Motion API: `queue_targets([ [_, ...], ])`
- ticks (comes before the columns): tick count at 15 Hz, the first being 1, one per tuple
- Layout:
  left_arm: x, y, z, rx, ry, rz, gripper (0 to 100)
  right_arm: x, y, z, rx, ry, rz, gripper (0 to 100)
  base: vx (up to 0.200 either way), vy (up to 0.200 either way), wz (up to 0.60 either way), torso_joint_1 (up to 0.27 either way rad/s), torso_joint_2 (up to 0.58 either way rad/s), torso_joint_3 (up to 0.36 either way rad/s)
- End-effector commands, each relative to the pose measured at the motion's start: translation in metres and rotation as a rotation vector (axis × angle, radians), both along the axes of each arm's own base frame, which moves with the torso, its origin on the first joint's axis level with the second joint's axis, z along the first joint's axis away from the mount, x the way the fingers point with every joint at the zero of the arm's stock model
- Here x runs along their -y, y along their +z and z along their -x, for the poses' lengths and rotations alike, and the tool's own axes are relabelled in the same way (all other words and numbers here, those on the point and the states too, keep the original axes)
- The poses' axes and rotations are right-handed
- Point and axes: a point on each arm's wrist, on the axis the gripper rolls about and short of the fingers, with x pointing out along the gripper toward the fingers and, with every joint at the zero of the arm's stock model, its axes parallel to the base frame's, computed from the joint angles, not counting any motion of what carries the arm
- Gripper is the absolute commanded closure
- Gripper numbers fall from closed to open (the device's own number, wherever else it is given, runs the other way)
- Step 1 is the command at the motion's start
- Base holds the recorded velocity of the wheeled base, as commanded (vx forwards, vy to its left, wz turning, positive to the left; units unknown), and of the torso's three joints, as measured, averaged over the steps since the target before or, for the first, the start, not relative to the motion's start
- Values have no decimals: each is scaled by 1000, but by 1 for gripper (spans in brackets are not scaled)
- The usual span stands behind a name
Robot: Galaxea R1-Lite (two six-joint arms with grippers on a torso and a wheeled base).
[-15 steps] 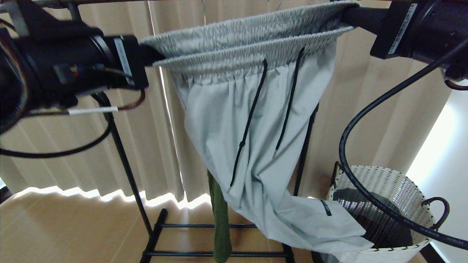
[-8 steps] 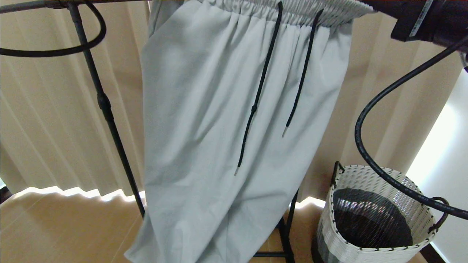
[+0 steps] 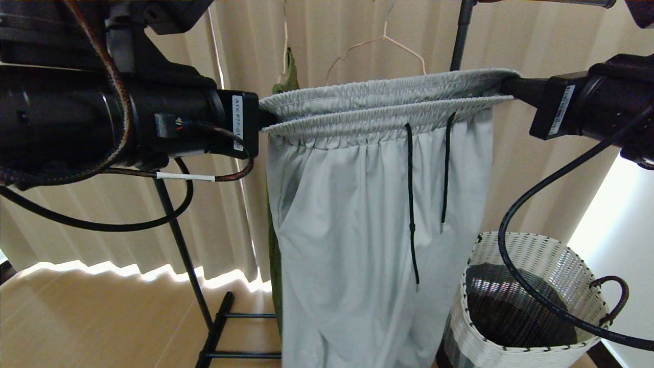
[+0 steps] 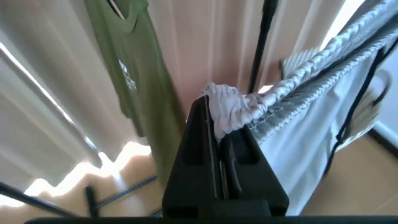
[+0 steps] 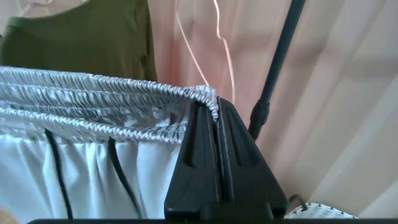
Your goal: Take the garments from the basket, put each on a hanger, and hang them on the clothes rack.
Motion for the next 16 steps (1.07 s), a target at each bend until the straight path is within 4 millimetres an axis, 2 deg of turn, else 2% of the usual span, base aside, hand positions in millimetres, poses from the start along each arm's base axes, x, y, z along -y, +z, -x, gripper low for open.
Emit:
queue_targets([
  [1, -5, 2, 6, 7, 2, 7, 100, 1, 0, 0, 1, -4, 0, 100, 0, 0, 0, 0, 0, 0],
  [6, -2, -1, 3, 5, 1, 3, 100, 5, 3, 7, 0, -12, 7, 100, 0, 0, 0, 0, 0, 0],
  [10, 17, -5, -23, -11, 21, -4, 100, 30, 7, 55, -102, 5, 57, 100, 0, 0, 0, 0, 0, 0],
  [13, 41, -11, -53, -11, 38, 28, 100, 27, -6, 81, -126, 123, 54, 100, 0, 0, 0, 0, 0, 0],
  [16, 55, -15, -63, -17, 31, 42, 100, 26, -20, 93, -150, 242, 61, 100, 0, 0, 0, 0, 0, 0],
])
